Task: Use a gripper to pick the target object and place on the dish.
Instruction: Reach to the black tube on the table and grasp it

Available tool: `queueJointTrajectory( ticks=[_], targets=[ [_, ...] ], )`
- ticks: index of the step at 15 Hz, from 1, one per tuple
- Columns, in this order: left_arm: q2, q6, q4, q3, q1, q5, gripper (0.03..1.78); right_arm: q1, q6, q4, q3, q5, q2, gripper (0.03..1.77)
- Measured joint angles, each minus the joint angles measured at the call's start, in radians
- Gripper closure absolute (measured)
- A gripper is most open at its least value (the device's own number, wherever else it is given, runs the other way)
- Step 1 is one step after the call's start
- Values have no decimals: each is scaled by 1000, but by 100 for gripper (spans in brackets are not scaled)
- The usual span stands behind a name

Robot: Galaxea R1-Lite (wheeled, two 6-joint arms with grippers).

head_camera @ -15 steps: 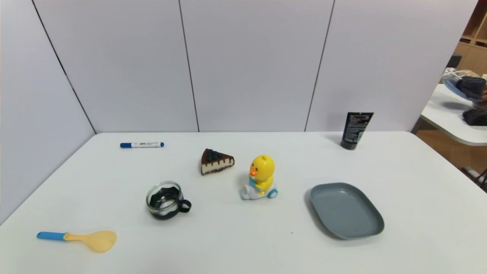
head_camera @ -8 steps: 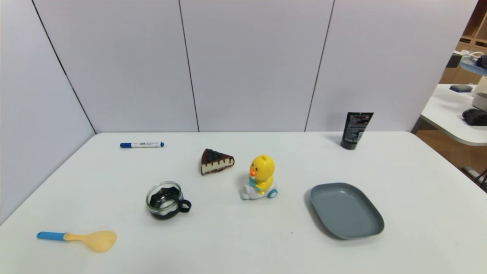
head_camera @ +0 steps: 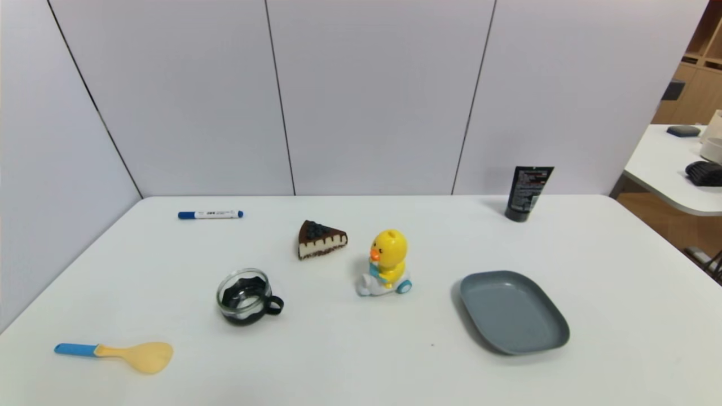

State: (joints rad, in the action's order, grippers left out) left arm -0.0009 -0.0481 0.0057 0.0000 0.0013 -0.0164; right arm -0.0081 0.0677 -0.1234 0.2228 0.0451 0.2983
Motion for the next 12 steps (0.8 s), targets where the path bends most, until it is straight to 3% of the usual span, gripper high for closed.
queueJointTrajectory(
  ticks=[5,12],
  targets=[
    [0,0,0,0,0,0,12,-14,-15,-109,221,10,291,9],
    [0,0,0,0,0,0,12,-43,-57,-246,597,12,835,9]
  ],
)
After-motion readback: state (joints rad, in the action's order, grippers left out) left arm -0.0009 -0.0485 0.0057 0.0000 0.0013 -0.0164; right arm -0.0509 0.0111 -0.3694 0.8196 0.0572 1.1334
